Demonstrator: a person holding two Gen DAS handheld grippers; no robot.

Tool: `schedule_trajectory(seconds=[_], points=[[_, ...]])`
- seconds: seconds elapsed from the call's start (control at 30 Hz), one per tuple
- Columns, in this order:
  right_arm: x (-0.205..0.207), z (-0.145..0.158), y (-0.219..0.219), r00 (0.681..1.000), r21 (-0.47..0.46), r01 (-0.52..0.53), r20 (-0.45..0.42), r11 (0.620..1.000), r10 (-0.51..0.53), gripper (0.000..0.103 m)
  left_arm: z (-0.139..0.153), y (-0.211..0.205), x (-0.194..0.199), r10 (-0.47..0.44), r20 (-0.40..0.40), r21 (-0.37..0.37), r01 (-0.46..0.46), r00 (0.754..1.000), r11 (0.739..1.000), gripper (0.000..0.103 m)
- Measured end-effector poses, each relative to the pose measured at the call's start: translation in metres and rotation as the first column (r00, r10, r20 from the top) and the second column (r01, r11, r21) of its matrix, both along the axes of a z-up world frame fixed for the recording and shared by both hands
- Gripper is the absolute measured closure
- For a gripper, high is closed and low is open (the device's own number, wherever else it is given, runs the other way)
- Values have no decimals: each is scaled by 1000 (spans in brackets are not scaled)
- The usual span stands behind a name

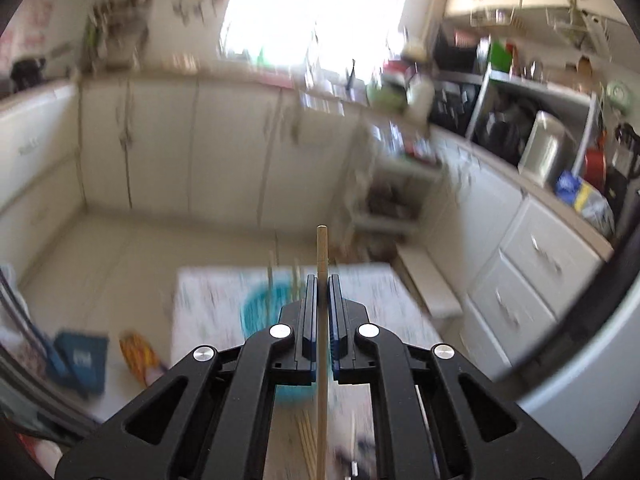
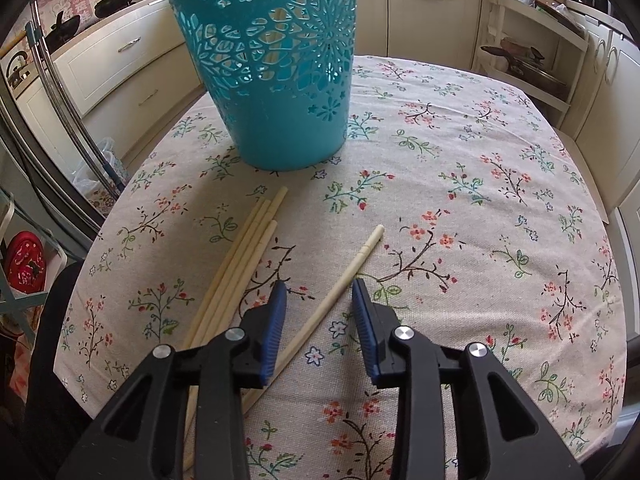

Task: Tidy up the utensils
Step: 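Lift the chopstick over the teal basket and open the left gripper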

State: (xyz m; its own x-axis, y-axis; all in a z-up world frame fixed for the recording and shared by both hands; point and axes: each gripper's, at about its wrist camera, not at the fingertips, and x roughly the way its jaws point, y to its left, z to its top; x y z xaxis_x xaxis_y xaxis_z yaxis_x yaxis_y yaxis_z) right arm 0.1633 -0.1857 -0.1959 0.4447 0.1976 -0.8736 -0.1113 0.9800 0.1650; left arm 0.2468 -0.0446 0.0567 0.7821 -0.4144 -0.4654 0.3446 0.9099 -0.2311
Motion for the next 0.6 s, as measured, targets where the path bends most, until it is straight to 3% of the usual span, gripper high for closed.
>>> schedule_trajectory(seconds=[0.1,0.2,0.33,0.47,0.6], points=[[-1,0,1,1000,-2,-4,3,1000,4,67,19,-8,16,74,111,-23,-72,991,997,98],[-2,0,3,1000,-13,-15,11,1000,15,65,33,-22,33,151,212,-46,-145,965,988,98],[-3,-1,7,999,-38,-33,26,999,35,62,25,-37,60,242,282,-29,-244,928,969,98],[-1,-1,8,999,-39,-35,35,999,36,60,-13,-53,91,266,243,29,-281,933,959,98],[1,-2,7,998,-40,-34,42,999,36,59,-48,-61,108,251,165,117,-271,954,955,98]])
